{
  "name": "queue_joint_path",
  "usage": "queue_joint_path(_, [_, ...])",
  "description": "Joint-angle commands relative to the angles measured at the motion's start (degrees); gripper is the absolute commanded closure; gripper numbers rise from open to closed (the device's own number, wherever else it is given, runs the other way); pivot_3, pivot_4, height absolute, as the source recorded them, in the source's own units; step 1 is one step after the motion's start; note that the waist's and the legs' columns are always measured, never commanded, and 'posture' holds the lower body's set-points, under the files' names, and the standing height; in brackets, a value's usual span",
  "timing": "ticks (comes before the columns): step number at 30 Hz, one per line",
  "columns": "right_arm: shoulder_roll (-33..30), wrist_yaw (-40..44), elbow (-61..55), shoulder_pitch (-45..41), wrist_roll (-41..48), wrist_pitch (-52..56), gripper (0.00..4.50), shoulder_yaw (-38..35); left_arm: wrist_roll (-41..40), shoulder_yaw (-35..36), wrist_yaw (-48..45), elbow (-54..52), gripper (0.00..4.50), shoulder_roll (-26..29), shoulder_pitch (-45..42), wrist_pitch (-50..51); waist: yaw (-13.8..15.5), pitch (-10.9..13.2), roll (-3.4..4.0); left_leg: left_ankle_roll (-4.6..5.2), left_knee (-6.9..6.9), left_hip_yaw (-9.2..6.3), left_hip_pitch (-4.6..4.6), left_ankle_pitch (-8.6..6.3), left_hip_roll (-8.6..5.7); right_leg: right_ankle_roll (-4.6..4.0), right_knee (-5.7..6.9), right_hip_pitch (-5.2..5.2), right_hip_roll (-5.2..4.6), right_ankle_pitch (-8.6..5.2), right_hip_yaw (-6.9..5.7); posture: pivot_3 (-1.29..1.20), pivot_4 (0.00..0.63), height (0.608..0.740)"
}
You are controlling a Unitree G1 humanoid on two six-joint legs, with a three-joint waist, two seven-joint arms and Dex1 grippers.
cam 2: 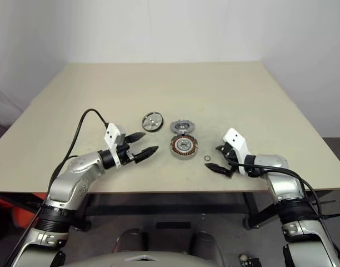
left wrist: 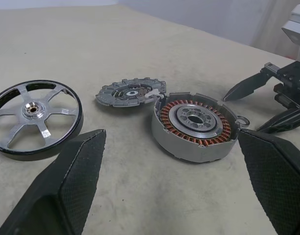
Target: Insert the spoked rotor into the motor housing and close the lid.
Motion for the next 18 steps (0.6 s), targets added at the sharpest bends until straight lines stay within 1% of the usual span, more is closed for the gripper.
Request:
queue_joint_path(1, [0.0,0.0,0.0,-1.5,-0.1,-0.9,0.02,0.0,-0.3,0.5,0.1,-2.0,0.00,0.1,-0.3,-0.9,0.0,0.0,0.00,0.00,0.01,0.00,0.01,0.00,0.00,0.00,0.00,0.02,0.00,0.00,0.00,0.00,0.000,0.740])
queue_joint_path(3, [0.1,0.0,0.1,-1.6,0.0,-0.9,0.40,0.0,-0.3,0.4,0.2,-2.1,0.00,0.1,-0.2,-0.8,0.0,0.0,0.00,0.00,0.01,0.00,0.03,0.00,0.00,0.00,0.00,0.03,0.00,0.00,0.00,0.00,0.000,0.740])
queue_joint_path(5, [0.0,0.3,0.1,-1.6,0.2,-0.9,0.92,0.1,-0.3,0.4,0.3,-2.2,0.00,0.1,-0.1,-0.7,0.0,0.0,0.00,0.00,0.01,0.00,0.03,0.00,0.00,0.00,0.00,0.03,0.00,0.00,0.00,0.00,0.000,0.740])
queue_joint_path(12, [0.2,0.1,-0.1,-1.5,-0.1,-0.9,3.44,0.5,-0.4,0.7,0.3,-2.0,0.00,0.3,-0.2,-0.7,0.0,0.0,0.00,0.00,0.01,0.00,0.03,0.00,0.00,0.00,0.01,0.03,0.00,0.00,0.00,0.00,0.000,0.740])
queue_joint_path(18, [0.9,0.0,-0.9,-1.6,-0.1,-0.4,3.44,1.2,-0.4,0.9,0.5,-2.0,0.00,0.4,-0.3,-0.6,-0.1,0.0,0.00,0.00,0.02,0.00,0.06,0.00,0.01,0.00,0.02,0.05,0.00,0.00,0.00,0.00,0.000,0.740])
